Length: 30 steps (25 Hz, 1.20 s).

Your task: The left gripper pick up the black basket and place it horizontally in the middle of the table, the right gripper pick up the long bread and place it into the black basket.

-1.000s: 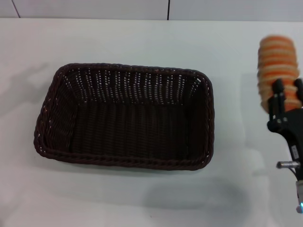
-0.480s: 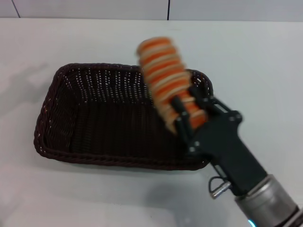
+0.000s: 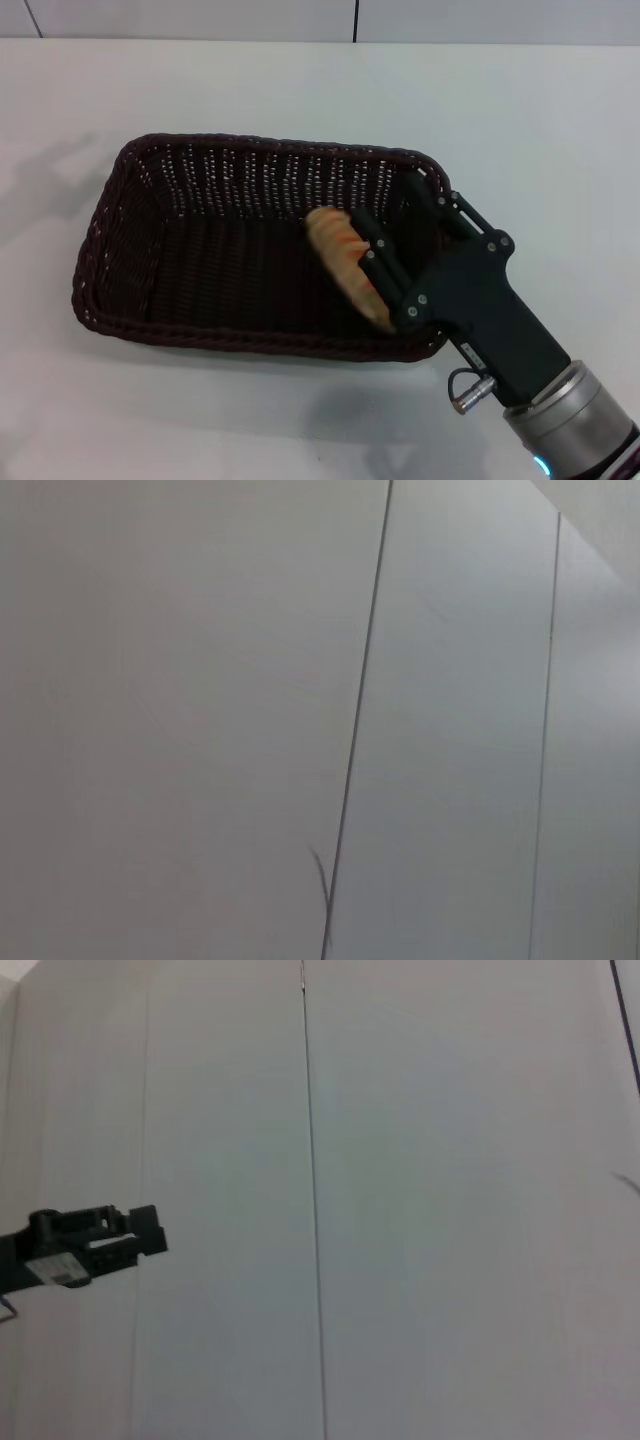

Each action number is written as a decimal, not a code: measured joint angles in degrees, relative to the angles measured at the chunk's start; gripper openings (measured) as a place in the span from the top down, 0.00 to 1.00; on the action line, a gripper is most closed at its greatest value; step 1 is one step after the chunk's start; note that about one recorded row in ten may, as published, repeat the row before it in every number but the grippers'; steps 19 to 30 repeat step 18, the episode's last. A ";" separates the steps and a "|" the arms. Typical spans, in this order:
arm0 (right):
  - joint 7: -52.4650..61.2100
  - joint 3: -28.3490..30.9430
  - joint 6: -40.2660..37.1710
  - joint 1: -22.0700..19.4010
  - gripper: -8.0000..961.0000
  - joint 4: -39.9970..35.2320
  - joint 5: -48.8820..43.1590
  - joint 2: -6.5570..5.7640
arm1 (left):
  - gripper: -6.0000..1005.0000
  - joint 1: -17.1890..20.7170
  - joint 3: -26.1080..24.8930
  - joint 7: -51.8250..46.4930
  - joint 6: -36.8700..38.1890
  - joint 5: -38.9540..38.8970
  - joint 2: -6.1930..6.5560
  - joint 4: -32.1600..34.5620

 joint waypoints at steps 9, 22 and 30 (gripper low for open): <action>-0.02 13.46 -8.69 -7.06 0.46 -6.89 3.92 2.27 | 0.53 0.28 -5.55 6.73 11.80 -0.22 -3.01 6.12; 0.03 14.48 -15.76 -6.48 0.45 -13.34 18.38 2.19 | 0.53 0.80 -7.33 30.65 22.29 -7.83 -3.78 23.15; 0.03 14.48 -15.76 -6.48 0.45 -13.34 18.38 2.19 | 0.53 0.80 -7.33 30.65 22.29 -7.83 -3.78 23.15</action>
